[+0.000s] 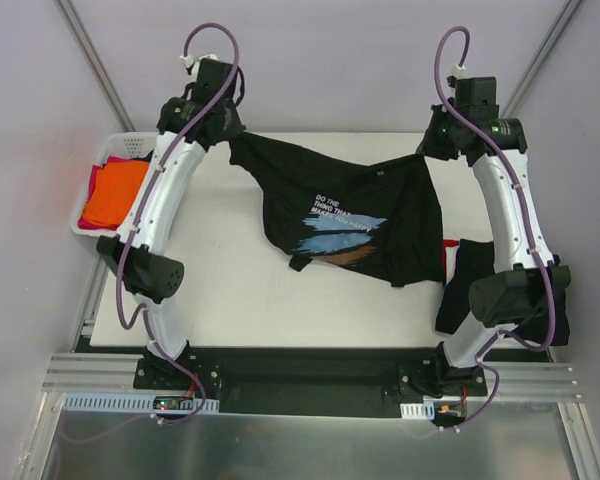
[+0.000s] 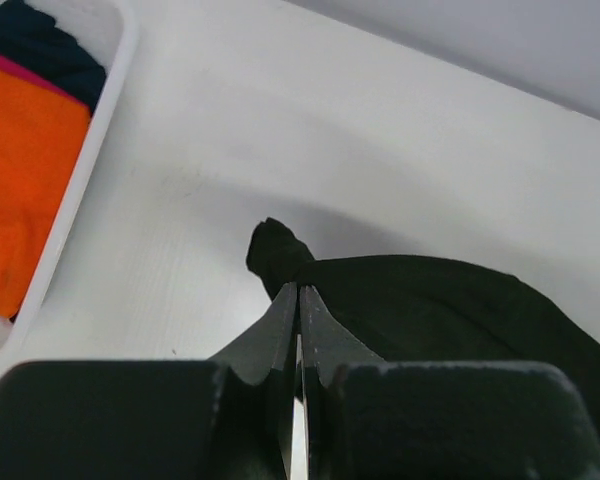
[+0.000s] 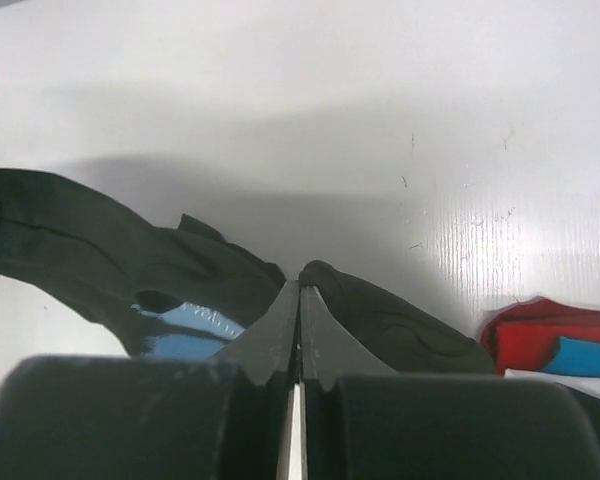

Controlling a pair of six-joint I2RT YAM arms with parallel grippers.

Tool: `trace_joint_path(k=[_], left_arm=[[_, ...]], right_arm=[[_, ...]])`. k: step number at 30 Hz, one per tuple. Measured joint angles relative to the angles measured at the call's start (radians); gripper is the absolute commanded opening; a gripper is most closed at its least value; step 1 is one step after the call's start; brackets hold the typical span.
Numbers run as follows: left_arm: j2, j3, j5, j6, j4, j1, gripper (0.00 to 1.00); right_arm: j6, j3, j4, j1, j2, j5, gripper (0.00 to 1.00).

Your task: Fold and stack the t-shirts

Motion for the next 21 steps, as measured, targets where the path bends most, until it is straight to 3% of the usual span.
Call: trace_joint_path(k=[8,14,21], left_arm=[[-0.281,-0.003,0.149,0.02,0.003,0.0,0.0],[-0.512,-0.021,0.145,0.045,0.003,0.0,0.0],[-0.711,-0.103,0.103,0.047,-0.005,0.0,0.0]], right_arm=[[0.003,0.007,-0.052,-0.002,-0.181,-0.045,0.01],[0.006,0.022,-0.076,-0.002,-0.396,-0.027,0.01],[0.004,0.082,-0.137,-0.003,-0.525,0.008,0.01]])
